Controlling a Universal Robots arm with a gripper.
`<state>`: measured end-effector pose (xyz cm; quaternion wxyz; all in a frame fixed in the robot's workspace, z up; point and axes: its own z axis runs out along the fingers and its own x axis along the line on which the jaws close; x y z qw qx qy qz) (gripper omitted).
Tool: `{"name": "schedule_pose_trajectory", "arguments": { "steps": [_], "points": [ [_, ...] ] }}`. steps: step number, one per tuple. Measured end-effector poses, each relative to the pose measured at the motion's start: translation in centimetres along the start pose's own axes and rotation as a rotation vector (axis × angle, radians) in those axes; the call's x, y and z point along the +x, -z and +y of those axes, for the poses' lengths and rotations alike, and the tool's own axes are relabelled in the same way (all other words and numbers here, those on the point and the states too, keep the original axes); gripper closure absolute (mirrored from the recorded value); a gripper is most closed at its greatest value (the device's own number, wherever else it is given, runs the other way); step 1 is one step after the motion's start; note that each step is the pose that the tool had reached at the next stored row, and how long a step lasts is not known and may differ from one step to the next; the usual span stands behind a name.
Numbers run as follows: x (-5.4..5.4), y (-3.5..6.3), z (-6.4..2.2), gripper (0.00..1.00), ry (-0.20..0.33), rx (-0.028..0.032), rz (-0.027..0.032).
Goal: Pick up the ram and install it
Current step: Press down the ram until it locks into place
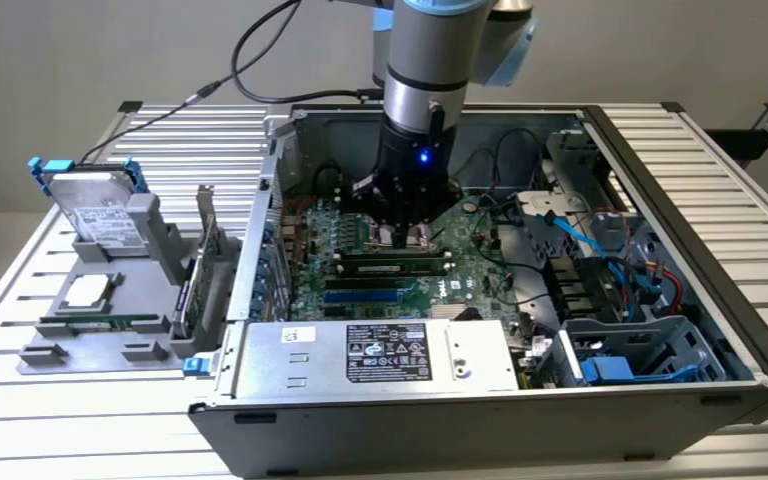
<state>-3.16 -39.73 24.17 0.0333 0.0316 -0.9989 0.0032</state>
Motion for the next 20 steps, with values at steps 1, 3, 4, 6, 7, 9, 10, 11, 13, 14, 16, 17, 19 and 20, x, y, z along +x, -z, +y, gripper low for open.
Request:
{"name": "schedule_pose_trajectory", "arguments": {
  "steps": [1,3,4,6,7,9,10,11,13,14,16,17,19,20],
  "points": [
    [0.0,0.01,-0.1,0.9,0.0,0.0006,-0.0005],
    [0.1,0.05,-0.31,0.9,0.0,0.002,-0.0014],
    [0.1,0.07,-0.4,0.9,-0.001,0.0025,-0.0019],
    [0.2,0.11,-0.59,0.9,-0.001,0.0037,-0.0028],
    [0.2,0.13,-0.68,0.9,-0.001,0.0043,-0.0033],
    [0.2,0.16,-0.84,0.9,-0.001,0.0052,-0.0045],
    [0.2,0.18,-0.89,0.9,-0.002,0.0056,-0.0053],
    [0.3,0.19,-0.93,0.9,-0.002,0.0057,-0.006],
    [0.3,0.22,-0.99,0.9,-0.003,0.0059,-0.0074],
    [0.4,0.22,-1.02,0.9,-0.003,0.0059,-0.0082],
    [0.5,0.23,-1.12,0.9,-0.003,0.0059,-0.0095],
    [0.5,0.23,-1.16,0.9,-0.003,0.006,-0.0101],
    [0.7,0.23,-1.25,0.9,-0.003,0.0061,-0.0116],
    [0.8,0.22,-1.29,0.9,-0.003,0.0061,-0.0123]
  ]
}}
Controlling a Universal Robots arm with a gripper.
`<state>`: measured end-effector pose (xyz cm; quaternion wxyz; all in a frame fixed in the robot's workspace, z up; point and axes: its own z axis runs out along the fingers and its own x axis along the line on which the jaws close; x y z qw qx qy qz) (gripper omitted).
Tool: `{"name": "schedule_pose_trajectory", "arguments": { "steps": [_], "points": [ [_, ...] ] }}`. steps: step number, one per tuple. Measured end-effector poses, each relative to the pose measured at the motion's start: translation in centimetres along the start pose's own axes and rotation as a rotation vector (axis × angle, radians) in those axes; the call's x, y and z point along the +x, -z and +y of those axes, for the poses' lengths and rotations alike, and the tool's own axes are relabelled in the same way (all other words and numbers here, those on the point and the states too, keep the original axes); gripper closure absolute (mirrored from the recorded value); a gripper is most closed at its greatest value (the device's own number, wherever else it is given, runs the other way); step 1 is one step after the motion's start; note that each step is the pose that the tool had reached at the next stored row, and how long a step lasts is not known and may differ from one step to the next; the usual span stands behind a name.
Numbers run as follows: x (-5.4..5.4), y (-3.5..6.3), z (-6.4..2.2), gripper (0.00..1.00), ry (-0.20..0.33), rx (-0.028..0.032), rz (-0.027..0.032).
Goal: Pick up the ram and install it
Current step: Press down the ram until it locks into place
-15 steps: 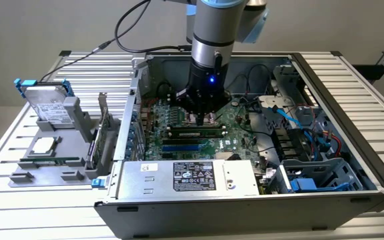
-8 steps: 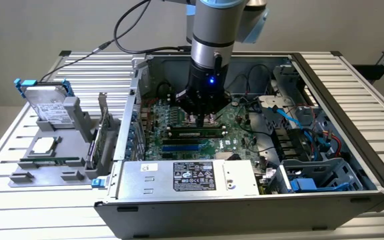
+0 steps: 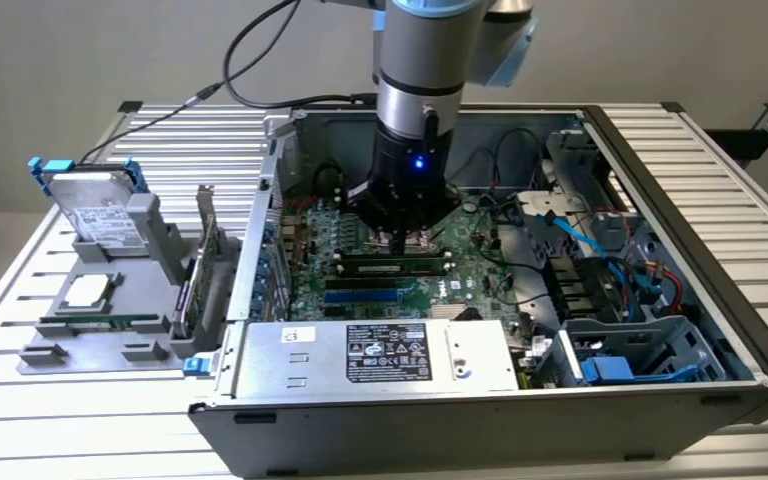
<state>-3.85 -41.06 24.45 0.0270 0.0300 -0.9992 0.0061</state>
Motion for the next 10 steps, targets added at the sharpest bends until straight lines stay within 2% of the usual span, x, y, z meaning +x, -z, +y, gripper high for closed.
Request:
{"name": "schedule_pose_trajectory", "arguments": {
  "steps": [4,10],
  "points": [
    [0.41,-0.02,-0.03,0.9,0.0,0.0002,-0.0037],
    [0.42,-0.02,-0.03,0.9,0.0,0.0003,-0.0039]
  ]
}}
